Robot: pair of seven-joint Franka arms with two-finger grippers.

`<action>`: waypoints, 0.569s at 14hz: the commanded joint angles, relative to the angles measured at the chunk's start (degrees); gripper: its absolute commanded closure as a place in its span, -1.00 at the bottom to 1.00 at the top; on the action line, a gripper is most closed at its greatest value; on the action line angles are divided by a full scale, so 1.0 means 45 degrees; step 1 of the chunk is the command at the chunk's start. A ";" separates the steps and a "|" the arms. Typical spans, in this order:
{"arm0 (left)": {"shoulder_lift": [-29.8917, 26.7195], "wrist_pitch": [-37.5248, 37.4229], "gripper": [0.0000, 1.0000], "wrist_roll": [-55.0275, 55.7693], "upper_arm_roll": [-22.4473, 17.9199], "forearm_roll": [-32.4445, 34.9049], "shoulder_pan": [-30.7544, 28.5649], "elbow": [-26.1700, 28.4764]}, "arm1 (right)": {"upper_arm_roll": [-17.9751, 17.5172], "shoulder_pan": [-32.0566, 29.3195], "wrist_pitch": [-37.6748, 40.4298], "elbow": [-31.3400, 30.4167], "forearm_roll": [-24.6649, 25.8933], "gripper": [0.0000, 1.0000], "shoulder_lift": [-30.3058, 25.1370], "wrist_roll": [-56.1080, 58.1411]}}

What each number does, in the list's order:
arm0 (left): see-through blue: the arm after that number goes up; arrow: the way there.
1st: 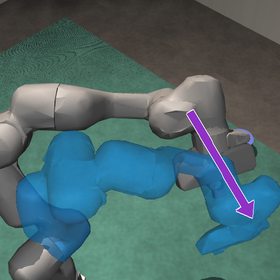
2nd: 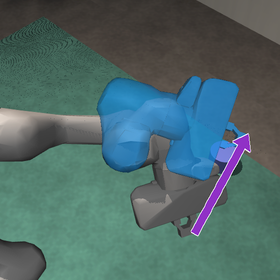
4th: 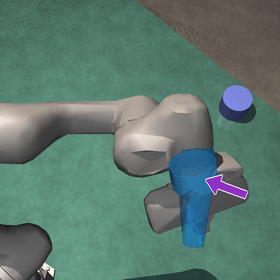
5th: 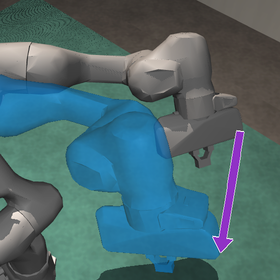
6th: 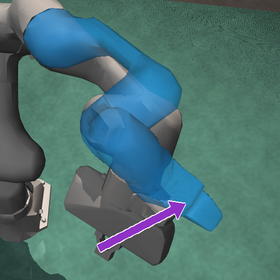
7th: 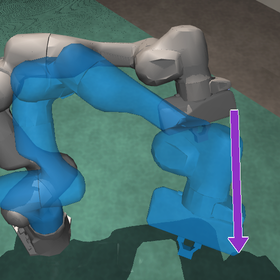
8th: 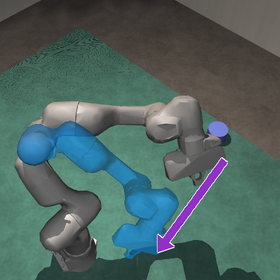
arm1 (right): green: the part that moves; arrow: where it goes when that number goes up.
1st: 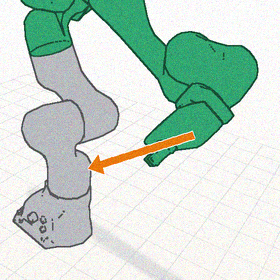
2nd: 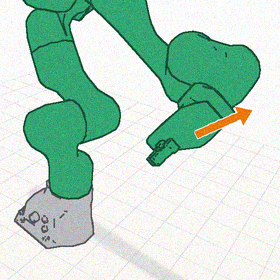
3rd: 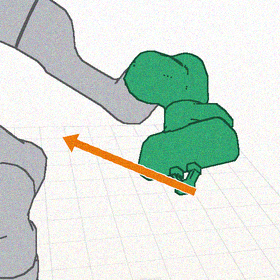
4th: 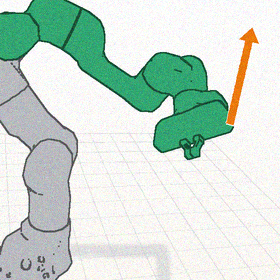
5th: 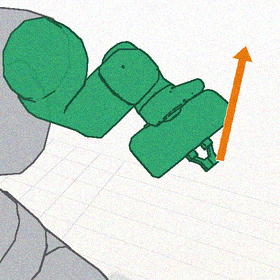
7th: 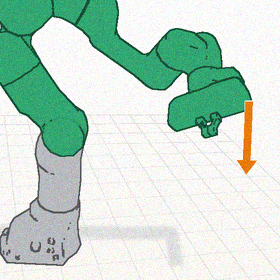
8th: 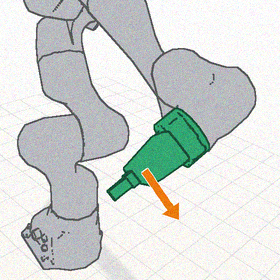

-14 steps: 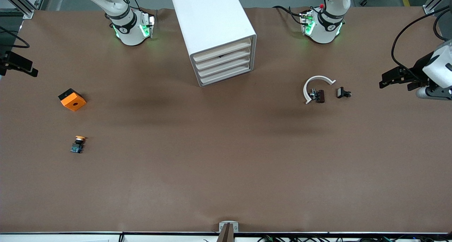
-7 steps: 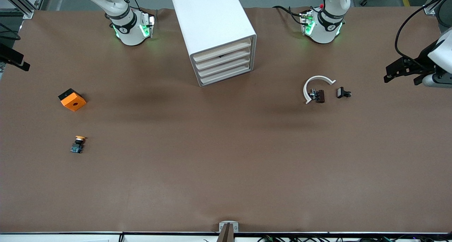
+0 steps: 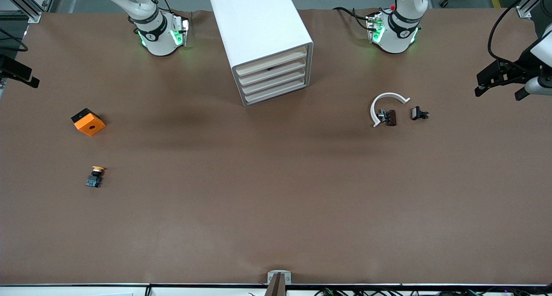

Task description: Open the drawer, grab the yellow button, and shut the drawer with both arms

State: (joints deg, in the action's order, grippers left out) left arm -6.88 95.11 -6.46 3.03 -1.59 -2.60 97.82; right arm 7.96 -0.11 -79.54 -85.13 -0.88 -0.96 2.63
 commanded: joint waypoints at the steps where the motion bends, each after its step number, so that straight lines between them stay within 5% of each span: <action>1: 0.0083 -0.0431 -1.00 0.0555 0.0302 0.0274 0.0052 -0.0371 | -0.0558 -0.0637 -0.0157 -0.0341 0.0098 -1.00 -0.0353 0.0001; 8: 0.0044 -0.0451 -1.00 0.1007 0.0694 0.0254 0.0052 -0.0547 | -0.0891 -0.0756 -0.0137 -0.0341 0.0098 -1.00 -0.0392 -0.0018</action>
State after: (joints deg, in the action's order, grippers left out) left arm -6.87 94.29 -3.27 4.98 -1.58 -2.49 96.85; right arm 5.07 -2.53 -79.70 -85.14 -0.87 -1.03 2.63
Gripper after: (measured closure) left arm 0.000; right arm 0.000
